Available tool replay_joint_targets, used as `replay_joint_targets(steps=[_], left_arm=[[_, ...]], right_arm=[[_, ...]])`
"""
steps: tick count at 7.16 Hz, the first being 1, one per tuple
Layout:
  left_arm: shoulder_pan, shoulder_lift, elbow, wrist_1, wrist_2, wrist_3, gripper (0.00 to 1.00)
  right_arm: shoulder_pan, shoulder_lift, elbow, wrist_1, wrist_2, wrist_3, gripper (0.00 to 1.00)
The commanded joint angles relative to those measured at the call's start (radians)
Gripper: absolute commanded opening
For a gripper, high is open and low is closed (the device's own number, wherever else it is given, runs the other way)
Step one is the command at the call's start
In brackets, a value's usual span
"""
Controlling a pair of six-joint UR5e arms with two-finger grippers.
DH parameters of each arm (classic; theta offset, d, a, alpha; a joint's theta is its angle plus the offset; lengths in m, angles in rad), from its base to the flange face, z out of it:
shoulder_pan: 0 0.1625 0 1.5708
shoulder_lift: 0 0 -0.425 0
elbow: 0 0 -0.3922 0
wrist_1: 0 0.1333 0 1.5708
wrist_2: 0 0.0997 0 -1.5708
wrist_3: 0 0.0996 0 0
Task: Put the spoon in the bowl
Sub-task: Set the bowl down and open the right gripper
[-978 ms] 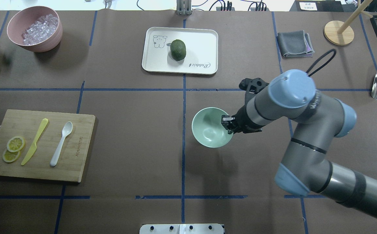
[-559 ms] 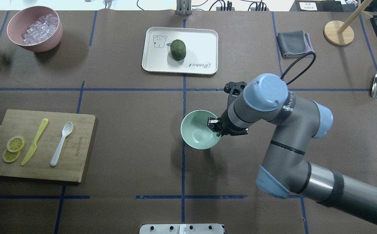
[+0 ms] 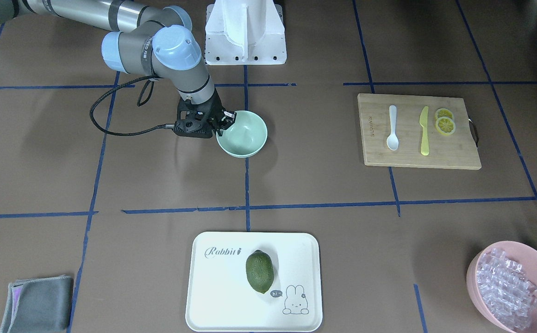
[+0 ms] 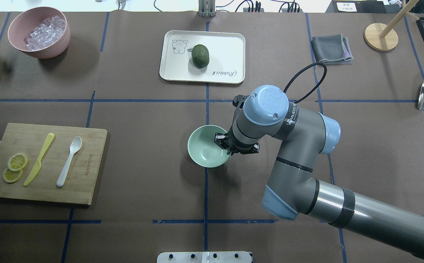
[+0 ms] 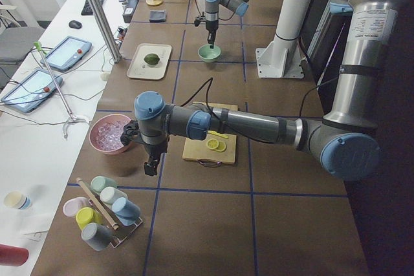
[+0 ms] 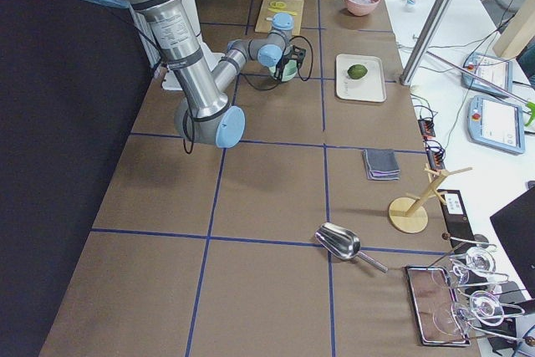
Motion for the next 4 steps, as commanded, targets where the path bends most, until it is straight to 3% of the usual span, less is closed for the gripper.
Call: replay_joint_targets(steps=[1,2,3,4], left_arm=[[0.0,0.0,0.001,0.0,0.0,0.0,1.0],[0.0,0.0,0.0,0.0,0.0,0.0,1.0],[0.0,0.0,0.0,0.002,-0.002,0.0,1.0],[0.002,0.0,0.0,0.002,-0.002,0.0,1.0]], right_arm=[[-0.005,0.001,-0.004,0.001,0.0,0.001,0.02],[-0.005,0.003,-0.004,0.001,0.0,0.001,0.27],[-0.005,0.003,-0.004,0.002,0.0,0.002,0.76],[-0.003,0.004,0.001,0.002,0.0,0.004,0.99]])
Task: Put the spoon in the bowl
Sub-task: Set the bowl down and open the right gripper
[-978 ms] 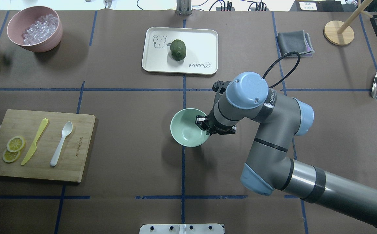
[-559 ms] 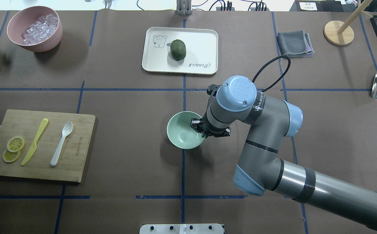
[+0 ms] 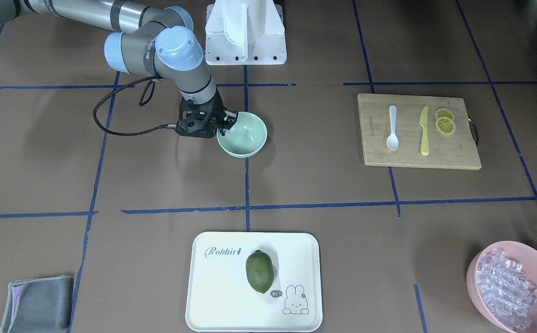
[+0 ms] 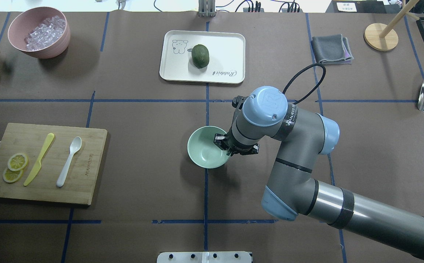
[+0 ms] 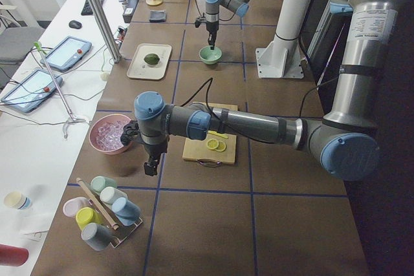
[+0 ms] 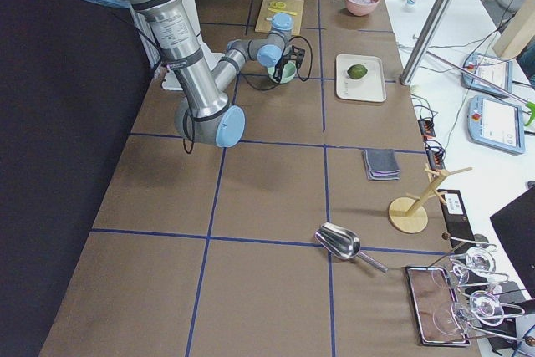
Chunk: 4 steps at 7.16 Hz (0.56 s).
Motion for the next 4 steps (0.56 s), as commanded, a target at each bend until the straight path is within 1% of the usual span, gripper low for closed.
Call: replay_joint_targets(steps=[1,2,3,4], left_arm=[[0.01,-0.001,-0.011,-0.001,-0.016,-0.002,1.0],[0.047,-0.001,-0.04,0.001,-0.064,-0.032,1.0],[0.117,0.002,-0.116,0.001,-0.065,-0.189,1.0],[0.195,0.047,-0.219,0.002,-0.057,-0.29,1.0]], right_arm=[[0.041,-0.011,0.073,-0.007,0.015,0.005,0.99],[0.109,-0.098,0.187,-0.01,0.082,0.002,1.0],[0.203,-0.2,0.264,-0.004,0.186,-0.013,1.0],[0.301,-0.282,0.301,-0.004,0.258,-0.077,1.0]])
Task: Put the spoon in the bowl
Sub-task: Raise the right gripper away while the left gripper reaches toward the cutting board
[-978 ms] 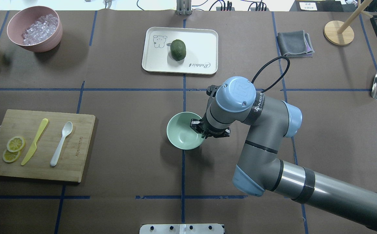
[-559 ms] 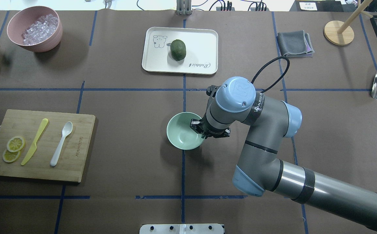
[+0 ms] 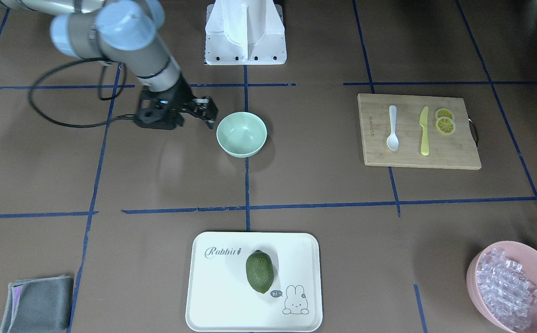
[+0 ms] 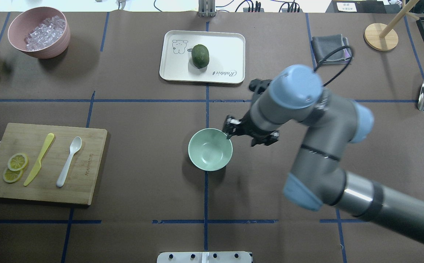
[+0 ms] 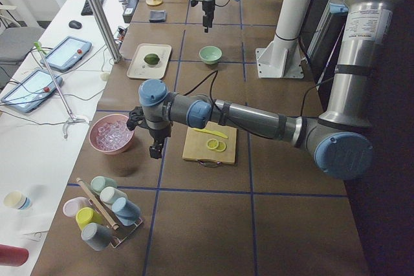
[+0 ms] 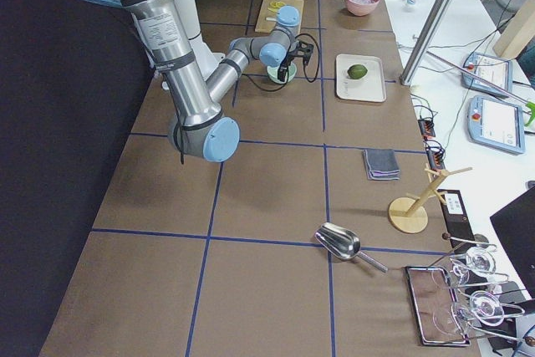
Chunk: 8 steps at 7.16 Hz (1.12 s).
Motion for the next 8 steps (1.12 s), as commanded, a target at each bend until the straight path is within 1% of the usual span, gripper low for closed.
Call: replay_joint_targets(steps=[1,2,3,4,5,6,7,8], left_arm=[[0.152,0.045,-0.173,0.001,0.004,-0.207,1.0],[0.225,0.047,-0.207,-0.002,0.009,-0.263,1.0],[0.299,0.047,-0.24,-0.025,0.085,-0.347,1.0],[0.394,0.065,-0.255,-0.066,0.161,-0.449,0.99],[0.498,0.07,-0.255,-0.157,0.243,-0.566,0.97],[0.571,0.07,-0.254,-0.173,0.265,-0.626,0.97],[0.641,0.065,-0.249,-0.174,0.317,-0.657,0.97],[0.672,0.063,-0.231,-0.174,0.346,-0.658,0.95]], right_arm=[[0.194,-0.204,0.092,0.001,0.157,-0.208,1.0],[0.263,-0.29,0.114,0.001,0.186,-0.345,1.0],[0.32,-0.345,0.118,0.001,0.205,-0.443,1.0],[0.348,-0.378,0.118,0.0,0.21,-0.491,1.0],[0.377,-0.402,0.118,0.0,0.214,-0.539,1.0],[0.39,-0.419,0.117,0.0,0.223,-0.573,1.0],[0.396,-0.432,0.118,0.0,0.224,-0.578,1.0],[0.396,-0.435,0.117,0.0,0.224,-0.578,1.0]])
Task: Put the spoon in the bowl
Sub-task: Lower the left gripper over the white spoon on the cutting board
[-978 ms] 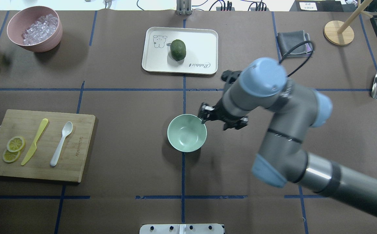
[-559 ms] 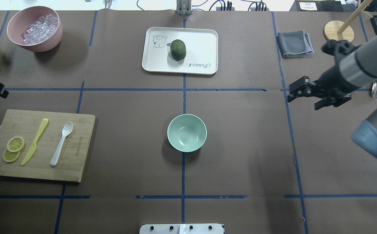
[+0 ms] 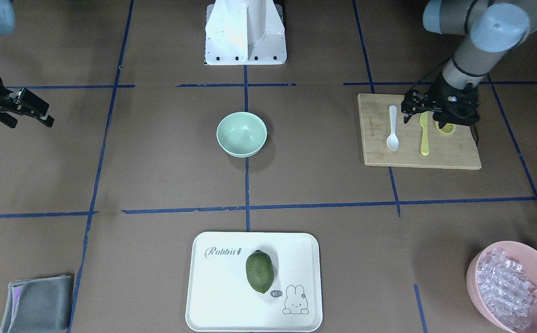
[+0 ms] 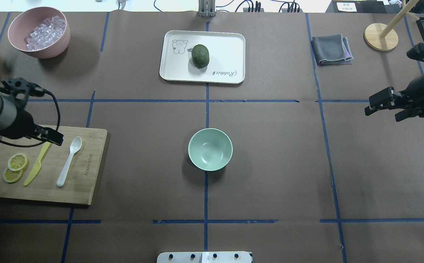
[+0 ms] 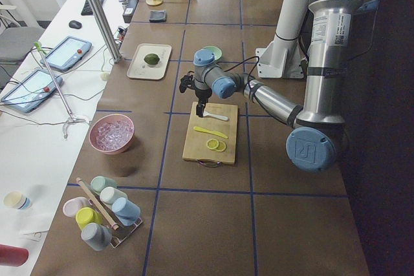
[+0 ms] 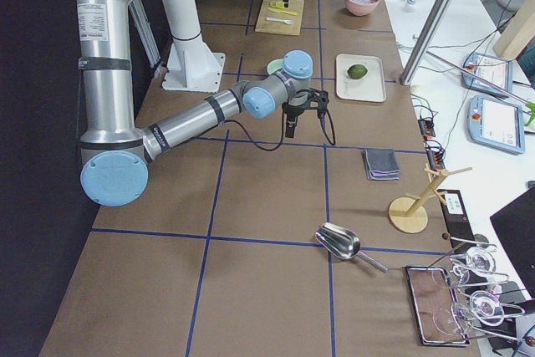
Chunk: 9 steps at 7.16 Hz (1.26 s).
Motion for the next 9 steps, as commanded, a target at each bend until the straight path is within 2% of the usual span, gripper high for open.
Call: replay_joint_targets(steps=[1,2,5,9], left_arm=[[0.063,-0.008,0.043,-0.01,0.043,-0.019,0.95],[0.087,-0.048,0.067,-0.009,0.04,-0.027,0.95],[0.098,-0.071,0.109,-0.01,0.035,-0.014,0.86],[0.1,-0.068,0.112,-0.012,0.032,-0.011,0.62]], right_arm=[[0.005,-0.014,-0.001,0.0,0.001,-0.008,1.0],[0.003,-0.014,-0.004,0.0,0.001,-0.01,1.0],[0.003,-0.013,-0.007,0.0,0.0,-0.019,1.0],[0.003,-0.013,-0.007,0.0,0.0,-0.019,1.0]])
